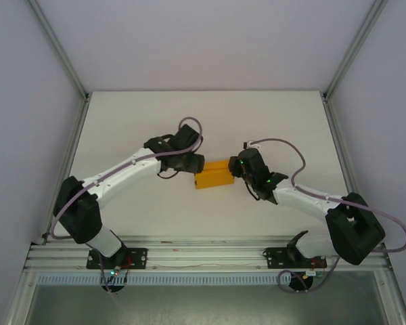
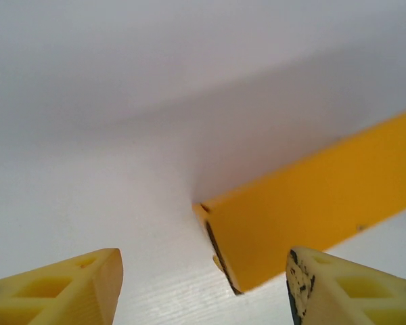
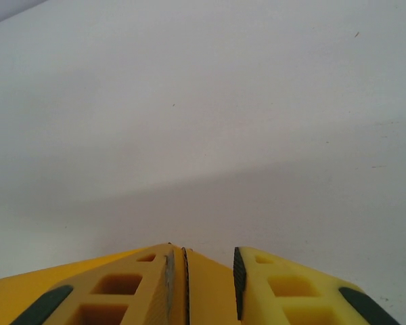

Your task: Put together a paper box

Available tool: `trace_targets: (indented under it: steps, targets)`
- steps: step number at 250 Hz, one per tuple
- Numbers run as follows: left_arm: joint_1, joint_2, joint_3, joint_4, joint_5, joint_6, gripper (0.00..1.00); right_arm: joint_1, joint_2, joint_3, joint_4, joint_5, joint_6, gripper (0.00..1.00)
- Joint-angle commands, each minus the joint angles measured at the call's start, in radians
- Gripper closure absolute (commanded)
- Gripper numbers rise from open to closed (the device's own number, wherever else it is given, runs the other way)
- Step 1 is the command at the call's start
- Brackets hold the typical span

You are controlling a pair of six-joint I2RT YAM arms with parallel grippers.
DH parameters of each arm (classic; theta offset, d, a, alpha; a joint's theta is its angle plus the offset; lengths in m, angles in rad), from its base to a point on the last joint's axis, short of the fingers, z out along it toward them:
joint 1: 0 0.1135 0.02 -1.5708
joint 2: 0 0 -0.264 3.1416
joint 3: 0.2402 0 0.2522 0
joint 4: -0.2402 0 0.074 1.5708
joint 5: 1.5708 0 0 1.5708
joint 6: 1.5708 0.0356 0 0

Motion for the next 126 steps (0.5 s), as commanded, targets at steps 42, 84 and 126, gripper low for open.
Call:
trace_targets:
  steps: [42,84,126]
  targets:
    - [0.024,-0.001,-0.11,0.12,0.074,-0.052,0.38,0.018,0.042,-0.065,-0.213,-0.018,-0.027,0.71]
    - [0.028,0.024,-0.22,0.167,0.082,-0.098,0.52,0.017,0.038,-0.096,-0.19,-0.003,-0.006,0.73]
    - [0.028,0.023,-0.381,0.277,0.131,-0.183,0.65,0.018,0.053,-0.156,-0.142,-0.01,-0.009,0.74]
